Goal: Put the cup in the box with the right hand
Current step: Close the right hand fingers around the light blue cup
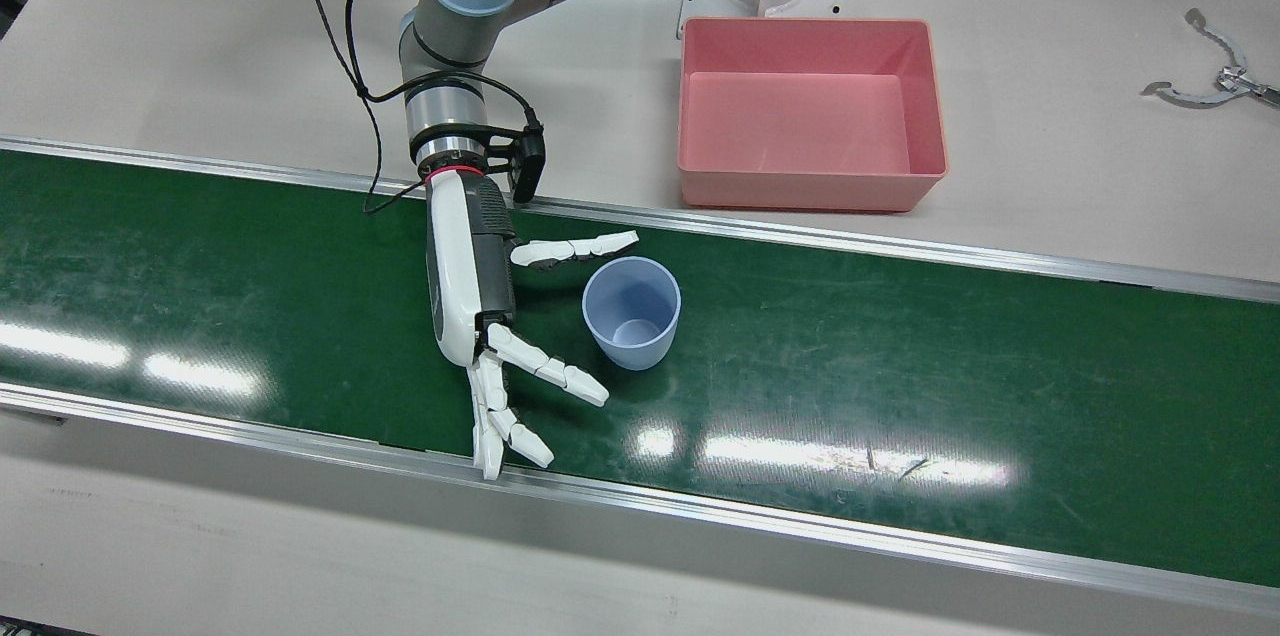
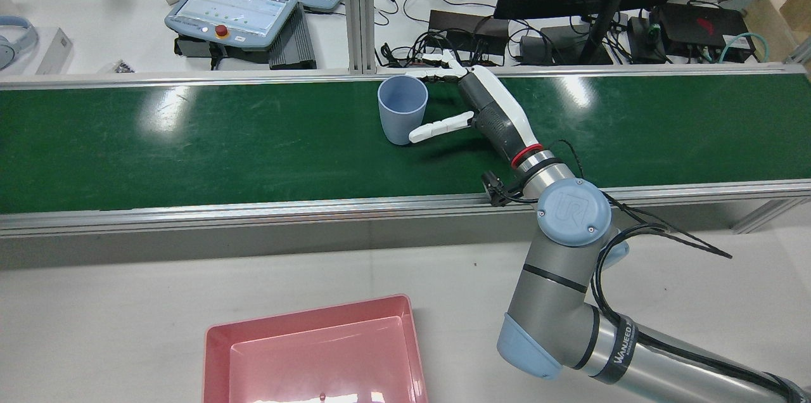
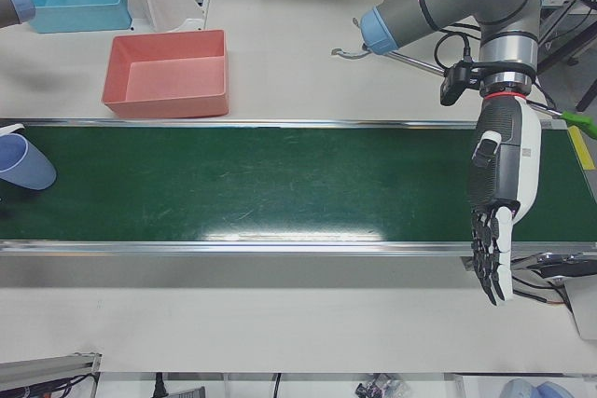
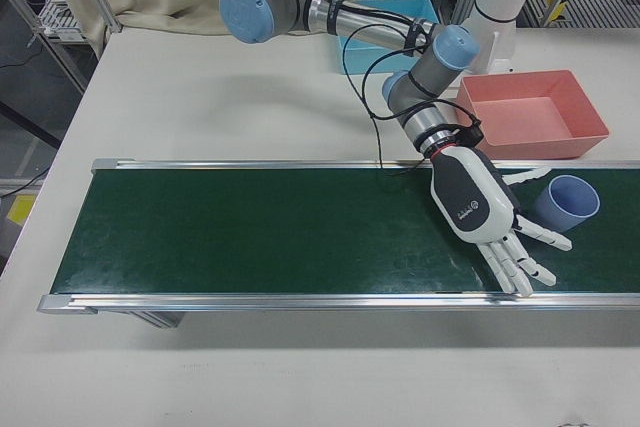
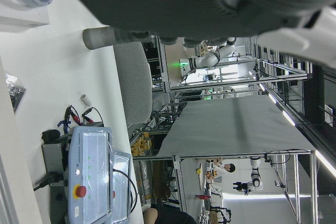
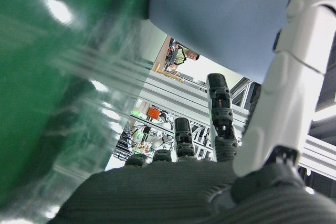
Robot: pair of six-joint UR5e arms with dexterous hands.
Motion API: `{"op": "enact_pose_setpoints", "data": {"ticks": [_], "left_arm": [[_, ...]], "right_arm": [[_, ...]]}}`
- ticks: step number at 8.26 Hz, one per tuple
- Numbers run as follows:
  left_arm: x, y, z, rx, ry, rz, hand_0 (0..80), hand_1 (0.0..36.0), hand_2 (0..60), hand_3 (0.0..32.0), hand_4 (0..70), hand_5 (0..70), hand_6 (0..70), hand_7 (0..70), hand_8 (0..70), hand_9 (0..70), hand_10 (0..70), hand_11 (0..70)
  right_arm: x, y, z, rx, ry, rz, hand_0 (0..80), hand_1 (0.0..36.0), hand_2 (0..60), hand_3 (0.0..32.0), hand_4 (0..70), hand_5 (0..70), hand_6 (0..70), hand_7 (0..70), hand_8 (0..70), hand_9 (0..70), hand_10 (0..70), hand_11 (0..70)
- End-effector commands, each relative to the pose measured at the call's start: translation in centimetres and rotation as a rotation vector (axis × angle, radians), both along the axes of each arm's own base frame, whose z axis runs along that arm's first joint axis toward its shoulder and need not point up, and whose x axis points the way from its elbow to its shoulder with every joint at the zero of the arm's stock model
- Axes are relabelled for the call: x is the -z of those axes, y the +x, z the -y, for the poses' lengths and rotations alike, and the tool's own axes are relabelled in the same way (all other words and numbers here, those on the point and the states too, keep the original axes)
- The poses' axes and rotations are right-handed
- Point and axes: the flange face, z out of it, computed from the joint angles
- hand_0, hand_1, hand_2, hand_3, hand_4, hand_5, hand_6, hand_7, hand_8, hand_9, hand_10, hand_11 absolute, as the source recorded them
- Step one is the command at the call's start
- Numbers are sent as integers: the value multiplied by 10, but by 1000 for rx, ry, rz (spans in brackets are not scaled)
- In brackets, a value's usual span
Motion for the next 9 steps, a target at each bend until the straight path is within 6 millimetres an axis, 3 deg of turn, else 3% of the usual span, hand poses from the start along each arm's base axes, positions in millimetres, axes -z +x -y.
{"op": "enact_pose_setpoints", "data": {"ticks": [1, 9], "left_arm": [[0, 0, 0, 0, 1, 0, 0, 0, 0, 0, 0, 0, 0, 0, 0, 0, 0, 0], [0, 1, 0, -1, 1, 0, 0, 0, 0, 0, 0, 0, 0, 0, 0, 0, 0, 0]], "right_arm": [[1, 0, 0, 0, 2, 3, 526, 149, 36, 0, 245, 45, 52, 256, 0, 37, 0, 18], [5, -1, 1, 0, 6, 8, 531, 149, 34, 0, 265, 46, 56, 268, 1, 39, 8, 29]]}}
